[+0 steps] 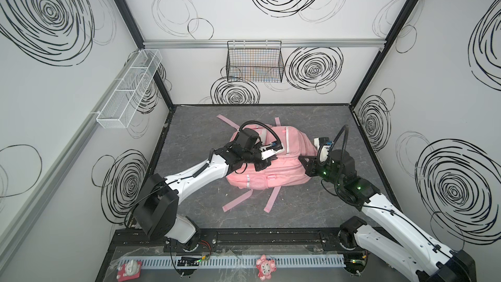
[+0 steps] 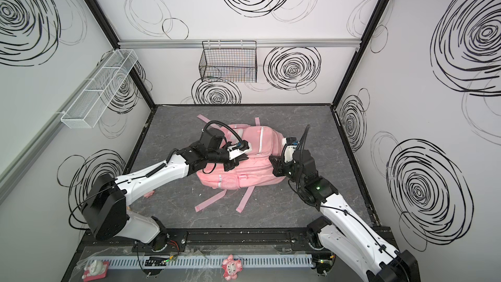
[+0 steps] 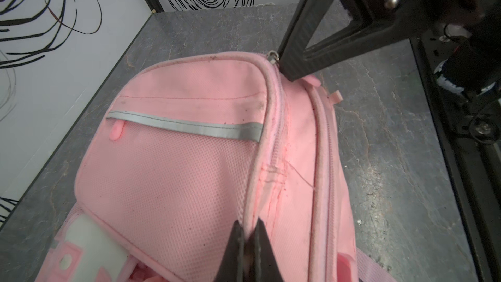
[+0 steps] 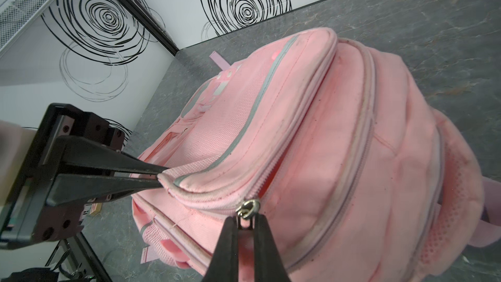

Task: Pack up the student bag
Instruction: 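Pull the zipper along the bag top with right while left holds the bag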

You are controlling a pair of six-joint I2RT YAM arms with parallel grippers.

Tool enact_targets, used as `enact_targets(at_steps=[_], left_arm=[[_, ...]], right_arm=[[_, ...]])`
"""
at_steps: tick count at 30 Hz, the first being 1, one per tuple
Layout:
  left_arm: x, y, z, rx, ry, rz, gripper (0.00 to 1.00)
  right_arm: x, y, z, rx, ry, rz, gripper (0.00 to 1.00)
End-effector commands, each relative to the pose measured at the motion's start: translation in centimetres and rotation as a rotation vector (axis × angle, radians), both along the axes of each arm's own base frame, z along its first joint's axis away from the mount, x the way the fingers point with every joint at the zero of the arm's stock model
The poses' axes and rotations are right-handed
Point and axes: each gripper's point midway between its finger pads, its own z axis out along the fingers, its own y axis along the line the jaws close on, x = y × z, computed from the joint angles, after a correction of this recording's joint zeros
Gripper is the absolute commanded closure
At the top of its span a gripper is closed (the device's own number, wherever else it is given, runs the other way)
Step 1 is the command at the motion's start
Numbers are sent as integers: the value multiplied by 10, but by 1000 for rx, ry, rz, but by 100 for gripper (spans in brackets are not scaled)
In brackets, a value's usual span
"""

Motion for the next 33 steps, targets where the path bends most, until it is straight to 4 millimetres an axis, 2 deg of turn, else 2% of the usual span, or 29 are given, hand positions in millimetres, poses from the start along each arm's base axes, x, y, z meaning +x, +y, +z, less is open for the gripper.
enact_targets(at_steps=[1, 2, 3, 4, 6, 9, 13, 19, 22, 23, 28, 29, 33], left_arm=[[25, 33, 30, 42, -154, 118, 100], [16, 26, 36, 22, -158, 80, 87], [5, 20, 42, -3, -157, 35, 57], [-5, 14, 47, -24, -157, -1, 45], [-24, 1, 50, -55, -149, -77, 37], [-39, -15, 38, -37, -113, -137, 35], [-40, -25, 16, 7, -41, -152, 36], [-40, -33, 3, 20, 14, -162, 38], [-39, -35, -4, 35, 20, -162, 43], [-38, -36, -6, 40, 20, -160, 48], [-30, -35, -6, 53, 10, -127, 95], [-30, -34, -5, 57, 2, -124, 100], [-35, -24, -4, 78, -38, -142, 100]], right_arm=[[2, -4, 17, 84, -8, -25, 100], [-1, 4, 17, 124, 9, 5, 100], [-4, 11, 18, 155, 25, 26, 100], [-6, 16, 19, 175, 30, 41, 100], [-11, 25, 22, 204, 27, 67, 100], [-22, 40, 26, 265, 26, 112, 100], [-34, 53, 24, 300, 43, 155, 100], [-42, 57, 25, 341, 48, 180, 100], [-45, 55, 25, 349, 43, 183, 100], [-46, 55, 27, 351, 36, 185, 100], [-43, 47, 24, 312, 33, 156, 100], [-40, 43, 23, 301, 35, 141, 100], [-25, 20, 25, 289, 24, 74, 100]])
